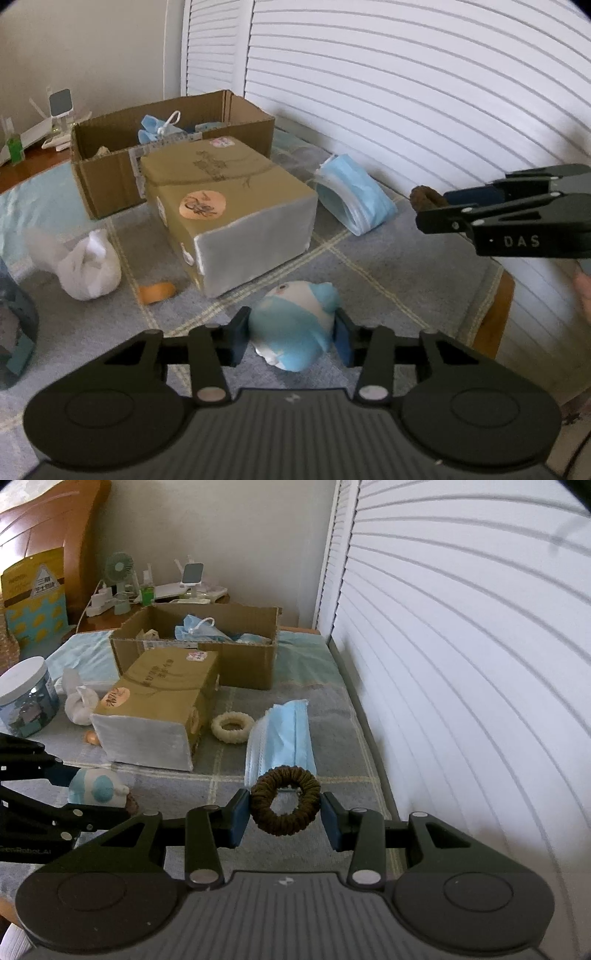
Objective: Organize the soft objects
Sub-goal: 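Carry the plush toy with the left tool into the cardboard box and release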
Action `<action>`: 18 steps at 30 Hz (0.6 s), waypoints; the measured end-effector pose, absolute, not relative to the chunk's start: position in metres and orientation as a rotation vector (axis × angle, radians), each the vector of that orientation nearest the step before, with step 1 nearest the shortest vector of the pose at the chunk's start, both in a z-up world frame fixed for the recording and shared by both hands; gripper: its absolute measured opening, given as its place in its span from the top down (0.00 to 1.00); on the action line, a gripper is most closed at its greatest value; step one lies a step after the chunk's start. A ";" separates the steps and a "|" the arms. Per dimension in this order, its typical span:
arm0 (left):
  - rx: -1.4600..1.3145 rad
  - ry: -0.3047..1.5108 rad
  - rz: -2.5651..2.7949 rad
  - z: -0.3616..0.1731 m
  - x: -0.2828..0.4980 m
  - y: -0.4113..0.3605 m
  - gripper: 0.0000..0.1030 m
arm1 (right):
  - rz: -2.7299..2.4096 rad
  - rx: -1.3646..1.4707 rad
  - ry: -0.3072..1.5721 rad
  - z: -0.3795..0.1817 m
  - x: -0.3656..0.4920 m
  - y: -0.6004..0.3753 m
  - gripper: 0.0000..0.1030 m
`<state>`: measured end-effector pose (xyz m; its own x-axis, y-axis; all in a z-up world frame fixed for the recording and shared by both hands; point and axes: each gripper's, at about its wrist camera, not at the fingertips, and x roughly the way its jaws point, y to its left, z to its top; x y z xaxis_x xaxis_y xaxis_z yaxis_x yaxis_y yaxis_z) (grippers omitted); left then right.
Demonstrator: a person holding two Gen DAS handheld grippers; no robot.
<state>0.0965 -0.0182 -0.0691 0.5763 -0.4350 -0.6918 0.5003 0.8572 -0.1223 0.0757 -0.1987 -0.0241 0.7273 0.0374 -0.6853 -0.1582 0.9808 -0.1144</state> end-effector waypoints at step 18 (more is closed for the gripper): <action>0.213 0.682 -0.515 0.026 0.155 0.016 0.56 | 0.252 -0.164 0.655 0.016 0.101 -0.171 0.55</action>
<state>0.1550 0.0165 0.0265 0.6582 -0.3827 -0.6483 0.5189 0.8546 0.0224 0.1010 -0.1714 0.0160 0.7642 0.1794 -0.6195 -0.2824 0.9567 -0.0712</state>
